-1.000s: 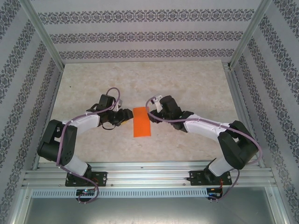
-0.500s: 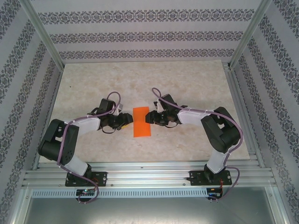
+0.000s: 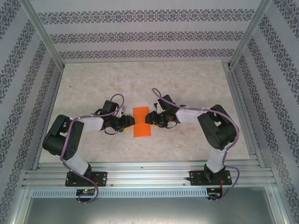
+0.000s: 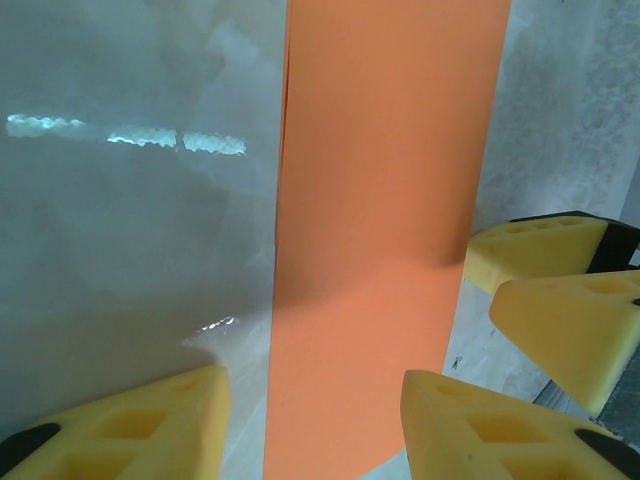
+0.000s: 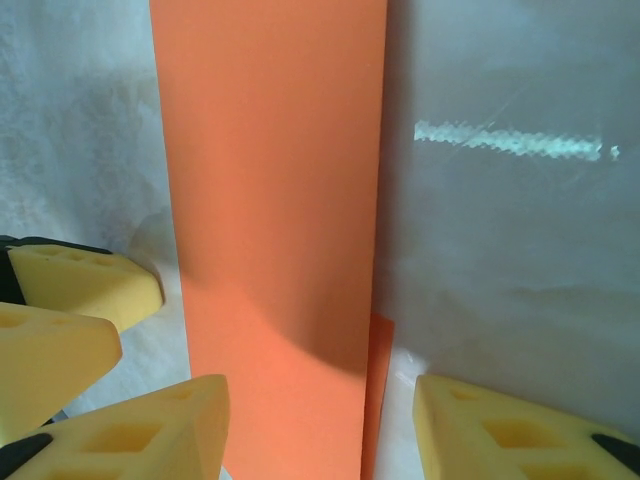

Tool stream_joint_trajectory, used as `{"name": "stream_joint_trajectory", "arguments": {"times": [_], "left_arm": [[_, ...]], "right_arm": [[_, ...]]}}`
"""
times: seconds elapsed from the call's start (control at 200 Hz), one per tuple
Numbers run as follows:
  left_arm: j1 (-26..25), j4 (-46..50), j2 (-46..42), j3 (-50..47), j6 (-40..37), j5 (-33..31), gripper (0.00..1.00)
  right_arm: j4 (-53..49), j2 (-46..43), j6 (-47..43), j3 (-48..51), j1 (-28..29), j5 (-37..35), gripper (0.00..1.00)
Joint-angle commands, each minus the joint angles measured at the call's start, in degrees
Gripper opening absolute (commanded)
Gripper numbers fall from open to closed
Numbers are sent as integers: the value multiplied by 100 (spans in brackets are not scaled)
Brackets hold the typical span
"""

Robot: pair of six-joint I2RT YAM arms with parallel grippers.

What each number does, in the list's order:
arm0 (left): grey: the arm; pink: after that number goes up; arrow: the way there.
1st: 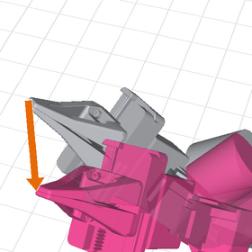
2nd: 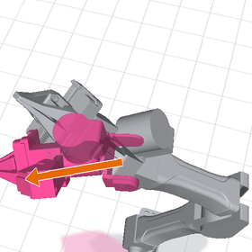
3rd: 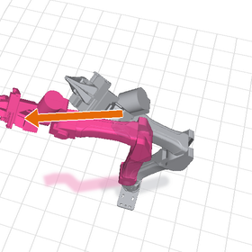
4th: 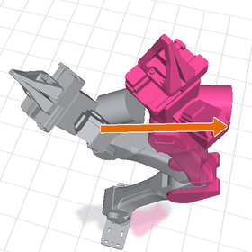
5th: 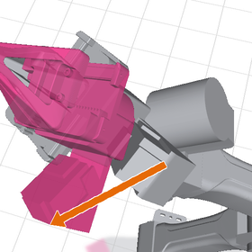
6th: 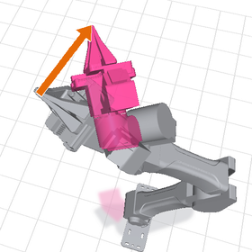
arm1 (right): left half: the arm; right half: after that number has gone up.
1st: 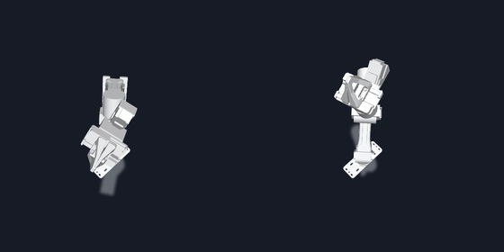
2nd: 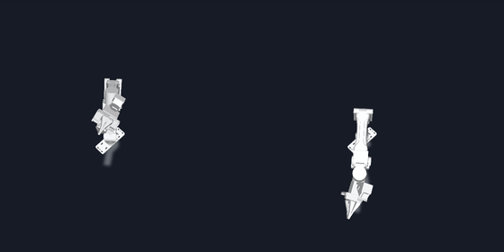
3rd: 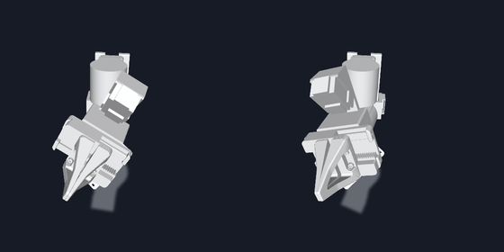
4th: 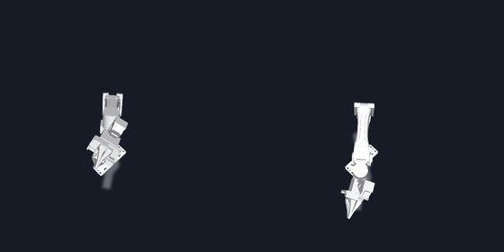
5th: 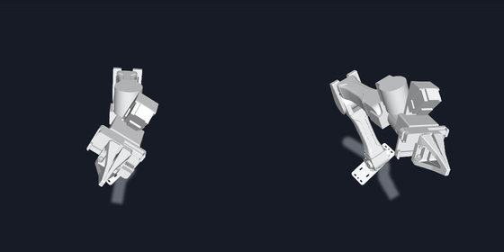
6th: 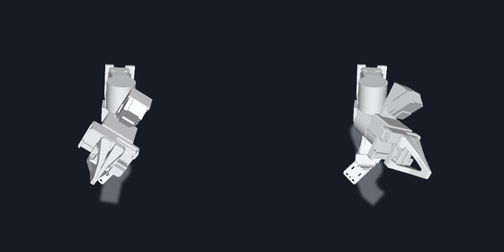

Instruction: Fold a paper plane with a square sheet of paper (fold left side to right side)

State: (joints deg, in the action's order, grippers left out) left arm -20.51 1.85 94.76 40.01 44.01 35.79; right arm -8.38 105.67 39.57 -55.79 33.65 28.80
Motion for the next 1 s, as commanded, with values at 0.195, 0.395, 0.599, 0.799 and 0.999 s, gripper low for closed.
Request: {"name": "stream_joint_trajectory", "arguments": {"times": [0.195,0.395,0.599,0.799,0.999], "left_arm": [[-111,-294,191,-53,33,77,48],[-134,-317,235,-68,29,69,48],[-135,-300,207,-76,21,43,49],[-106,-263,8,-78,-15,0,52],[421,-309,-1045,-228,-8,169,70]], "right_arm": [[351,250,276,-182,158,396,49],[829,201,528,-77,159,511,45],[1015,29,514,101,60,420,32],[1125,-121,439,235,-37,449,5],[1676,-669,111,696,-370,827,0]]}}
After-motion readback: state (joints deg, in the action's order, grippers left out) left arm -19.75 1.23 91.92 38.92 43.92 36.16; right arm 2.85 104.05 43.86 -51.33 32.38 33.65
